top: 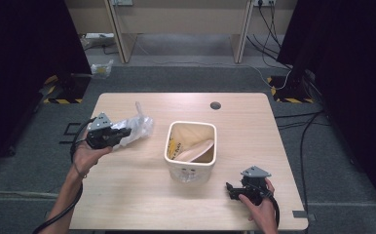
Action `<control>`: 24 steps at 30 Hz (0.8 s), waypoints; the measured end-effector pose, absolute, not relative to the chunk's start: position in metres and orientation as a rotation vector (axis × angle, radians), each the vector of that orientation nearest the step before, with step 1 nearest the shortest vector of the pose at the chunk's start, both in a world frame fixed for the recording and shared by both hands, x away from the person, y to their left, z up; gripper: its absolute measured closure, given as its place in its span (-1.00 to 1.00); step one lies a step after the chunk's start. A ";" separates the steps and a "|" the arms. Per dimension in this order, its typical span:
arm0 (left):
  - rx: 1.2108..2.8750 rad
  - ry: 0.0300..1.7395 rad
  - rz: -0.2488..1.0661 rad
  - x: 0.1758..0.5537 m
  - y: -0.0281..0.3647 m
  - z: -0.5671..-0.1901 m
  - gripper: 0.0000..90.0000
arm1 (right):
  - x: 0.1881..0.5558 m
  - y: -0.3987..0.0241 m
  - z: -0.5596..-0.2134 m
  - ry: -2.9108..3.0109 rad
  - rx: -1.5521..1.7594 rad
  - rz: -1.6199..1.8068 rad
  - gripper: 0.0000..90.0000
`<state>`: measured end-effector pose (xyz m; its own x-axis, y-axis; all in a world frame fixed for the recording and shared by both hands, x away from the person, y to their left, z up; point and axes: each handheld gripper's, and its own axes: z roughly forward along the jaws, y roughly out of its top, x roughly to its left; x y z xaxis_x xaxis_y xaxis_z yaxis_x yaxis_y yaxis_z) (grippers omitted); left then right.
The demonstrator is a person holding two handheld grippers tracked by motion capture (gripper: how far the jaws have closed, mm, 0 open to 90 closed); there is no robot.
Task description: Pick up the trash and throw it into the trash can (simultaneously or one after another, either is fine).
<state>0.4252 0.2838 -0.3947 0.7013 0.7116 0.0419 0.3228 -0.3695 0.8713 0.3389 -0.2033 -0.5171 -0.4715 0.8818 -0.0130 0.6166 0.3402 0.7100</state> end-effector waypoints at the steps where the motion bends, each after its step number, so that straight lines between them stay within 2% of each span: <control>1: 1.966 0.785 0.515 0.424 0.282 -0.391 0.90 | 0.339 -0.203 -0.517 2.214 1.318 0.912 -0.83; 8: 1.974 0.713 0.516 0.420 0.266 -0.368 0.90 | 0.339 -0.203 -0.517 2.214 1.317 0.912 -0.83; 24: 1.986 0.583 0.466 0.414 0.227 -0.341 0.88 | 0.339 -0.203 -0.517 2.213 1.316 0.912 -0.83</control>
<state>0.4140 0.2270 -0.3411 0.8113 0.5793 0.0791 0.2046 -0.4080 0.8897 0.3390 -0.2033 -0.5172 -0.4722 0.8814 -0.0146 0.6151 0.3413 0.7107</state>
